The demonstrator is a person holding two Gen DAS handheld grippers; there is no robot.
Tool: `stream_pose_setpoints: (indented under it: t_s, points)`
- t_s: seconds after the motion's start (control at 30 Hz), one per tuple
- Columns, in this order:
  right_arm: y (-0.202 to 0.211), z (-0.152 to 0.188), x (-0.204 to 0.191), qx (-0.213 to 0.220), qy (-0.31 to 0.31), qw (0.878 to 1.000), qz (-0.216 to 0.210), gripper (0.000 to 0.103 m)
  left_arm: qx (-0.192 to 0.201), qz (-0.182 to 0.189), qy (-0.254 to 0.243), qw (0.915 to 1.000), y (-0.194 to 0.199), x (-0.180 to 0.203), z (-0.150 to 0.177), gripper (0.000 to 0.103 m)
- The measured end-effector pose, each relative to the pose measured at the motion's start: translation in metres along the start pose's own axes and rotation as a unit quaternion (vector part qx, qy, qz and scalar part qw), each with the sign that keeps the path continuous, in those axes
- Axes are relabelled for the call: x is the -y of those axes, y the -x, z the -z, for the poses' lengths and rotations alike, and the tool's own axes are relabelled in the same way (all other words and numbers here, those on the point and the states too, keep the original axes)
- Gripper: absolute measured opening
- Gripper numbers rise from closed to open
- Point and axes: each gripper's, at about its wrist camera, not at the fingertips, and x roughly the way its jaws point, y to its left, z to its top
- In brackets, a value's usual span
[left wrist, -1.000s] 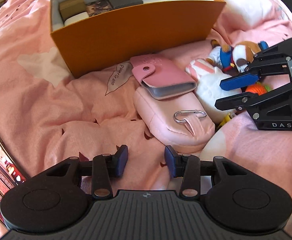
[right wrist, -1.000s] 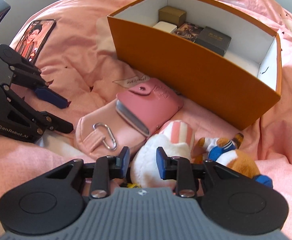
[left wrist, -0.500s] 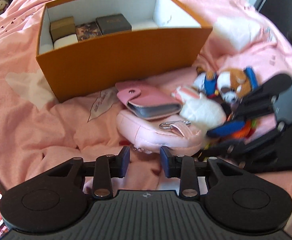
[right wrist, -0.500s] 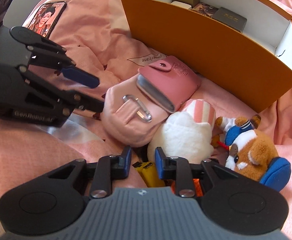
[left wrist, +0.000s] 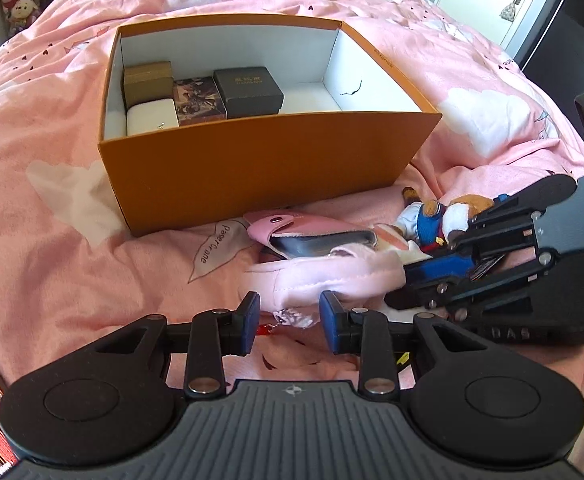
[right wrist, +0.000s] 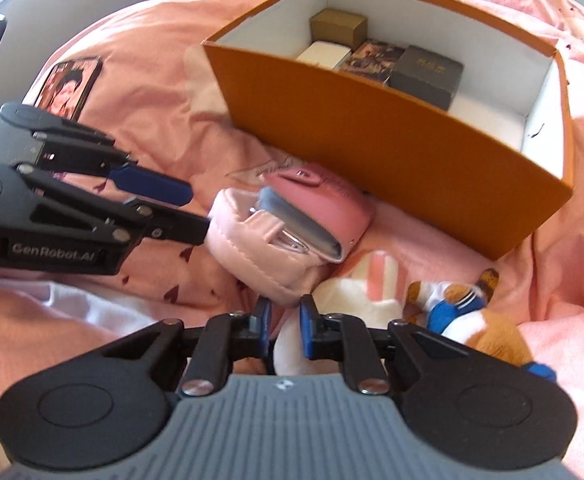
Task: Organize objects
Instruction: 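Grasp the pink backpack with the left gripper while the right gripper grasps the pink wallet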
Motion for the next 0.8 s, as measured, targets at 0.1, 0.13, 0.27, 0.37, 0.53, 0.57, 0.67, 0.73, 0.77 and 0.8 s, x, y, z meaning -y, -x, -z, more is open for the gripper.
stream_pose_setpoints:
  t_s: [0.1, 0.13, 0.27, 0.37, 0.53, 0.57, 0.67, 0.73, 0.77, 0.8]
  points:
    - [0.001, -0.005, 0.004, 0.006, -0.008, 1.0, 0.005, 0.016, -0.004, -0.01, -0.019, 0.9998, 0.0, -0.001, 0.001, 0.044]
    - [0.0, -0.006, 0.006, 0.006, -0.01, 1.0, 0.004, 0.016, -0.006, -0.015, -0.028, 0.9995, -0.001, 0.0, 0.002, 0.045]
    - [-0.002, -0.011, 0.007, 0.01, -0.01, 1.0, 0.004, 0.017, -0.012, -0.034, -0.055, 0.9979, -0.012, 0.005, 0.006, 0.05]
    - [-0.004, -0.017, 0.007, 0.012, -0.008, 1.0, 0.005, 0.017, 0.0, -0.044, -0.088, 0.9952, -0.021, 0.017, 0.005, 0.052]
    - [-0.006, -0.025, 0.008, 0.015, 0.005, 1.0, 0.027, 0.017, 0.022, -0.046, -0.132, 0.9899, -0.032, 0.031, -0.004, 0.056]
    - [-0.006, -0.026, 0.008, 0.015, 0.008, 0.999, 0.033, 0.018, 0.025, -0.044, -0.138, 0.9891, -0.034, 0.032, -0.005, 0.057]
    - [-0.008, -0.028, 0.011, 0.011, 0.008, 0.999, 0.036, 0.021, 0.024, -0.036, -0.136, 0.9898, -0.038, 0.031, -0.009, 0.058]
    - [-0.007, -0.028, 0.014, 0.009, 0.005, 0.999, 0.035, 0.022, 0.023, -0.024, -0.129, 0.9911, -0.04, 0.028, -0.009, 0.058]
    - [-0.006, -0.027, 0.016, 0.008, 0.003, 0.999, 0.034, 0.023, 0.021, -0.02, -0.125, 0.9918, -0.041, 0.027, -0.009, 0.058]
    - [-0.005, -0.027, 0.017, 0.007, 0.0, 0.999, 0.031, 0.023, 0.019, -0.016, -0.12, 0.9925, -0.043, 0.025, -0.009, 0.058]
